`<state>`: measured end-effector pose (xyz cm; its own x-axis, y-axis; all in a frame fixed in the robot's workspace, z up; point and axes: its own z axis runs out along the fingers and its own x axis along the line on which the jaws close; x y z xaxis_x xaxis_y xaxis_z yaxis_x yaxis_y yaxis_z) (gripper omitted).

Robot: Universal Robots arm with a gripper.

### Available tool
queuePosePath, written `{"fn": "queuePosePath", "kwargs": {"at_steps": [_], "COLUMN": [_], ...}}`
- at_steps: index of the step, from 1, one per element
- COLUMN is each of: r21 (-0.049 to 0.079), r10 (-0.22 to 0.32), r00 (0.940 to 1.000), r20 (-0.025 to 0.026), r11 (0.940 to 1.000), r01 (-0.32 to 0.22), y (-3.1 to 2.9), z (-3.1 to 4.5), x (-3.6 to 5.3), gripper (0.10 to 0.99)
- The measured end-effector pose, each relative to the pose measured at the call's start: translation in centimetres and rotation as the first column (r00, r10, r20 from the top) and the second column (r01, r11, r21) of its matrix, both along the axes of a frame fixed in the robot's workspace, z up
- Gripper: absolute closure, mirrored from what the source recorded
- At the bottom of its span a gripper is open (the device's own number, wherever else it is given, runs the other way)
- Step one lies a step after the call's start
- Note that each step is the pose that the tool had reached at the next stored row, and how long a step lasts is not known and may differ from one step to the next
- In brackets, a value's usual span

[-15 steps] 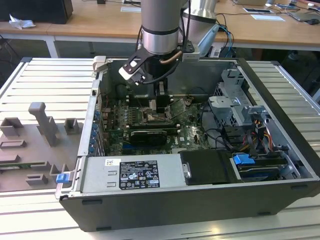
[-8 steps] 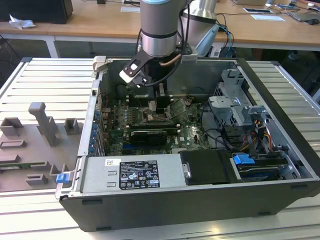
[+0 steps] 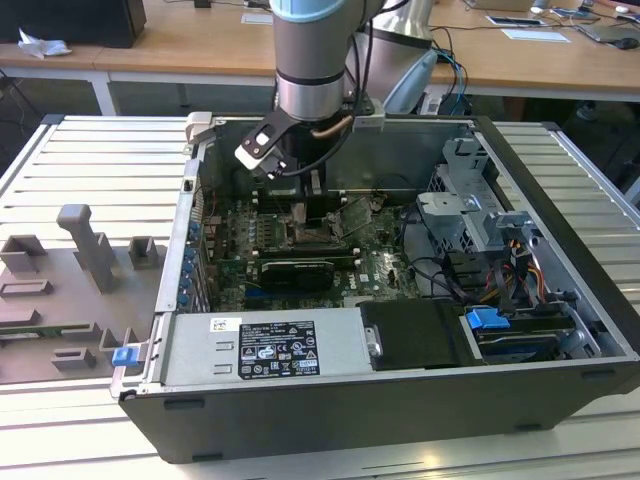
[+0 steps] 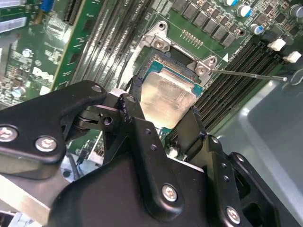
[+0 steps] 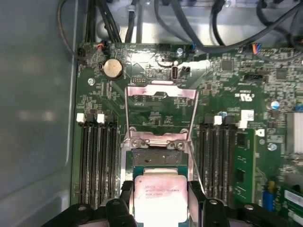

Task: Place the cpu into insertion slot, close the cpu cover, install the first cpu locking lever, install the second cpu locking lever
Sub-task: 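Place the cpu into insertion slot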

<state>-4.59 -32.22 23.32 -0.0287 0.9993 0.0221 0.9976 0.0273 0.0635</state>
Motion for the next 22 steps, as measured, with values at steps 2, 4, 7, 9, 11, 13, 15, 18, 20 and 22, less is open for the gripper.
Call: {"fn": "queuePosePath", "kwargs": {"at_steps": [2,4,7,9,11,13,15,18,20,22], "r21": [0.0,-0.001,-0.003,-0.003,-0.003,-0.003,-0.003,-0.004,-0.006,-0.009], "r10": [-0.003,-0.005,-0.007,-0.009,-0.02,-0.039,-0.05,-0.053,-0.053,-0.053], "r00": [1.0,1.0,1.0,1.0,0.9998,0.9992,0.9987,0.9986,0.9985,0.9985], "r20": [-0.0012,-0.0013,-0.0016,-0.0024,-0.0035,-0.005,-0.007,-0.0106,-0.0121,-0.0139], "r11": [1.0,1.0,1.0,1.0,0.9998,0.9992,0.9988,0.9986,0.9986,0.9986], "r01": [0.003,0.005,0.007,0.009,0.02,0.039,0.05,0.053,0.053,0.053], "y": [0.04,0.04,0.04,0.05,0.06,0.07,0.09,0.09,0.09,0.09], "z": [-0.65,-0.88,-1.21,-1.49,-1.74,-1.88,-2.01,-2.25,-2.4,-2.63], "x": [0.0,0.0,0.05,0.19,0.27,0.28,0.34,0.38,0.48,0.69], "gripper": [0.545,0.545,0.545,0.545,0.545,0.545,0.545,0.545,0.545,0.545]}}
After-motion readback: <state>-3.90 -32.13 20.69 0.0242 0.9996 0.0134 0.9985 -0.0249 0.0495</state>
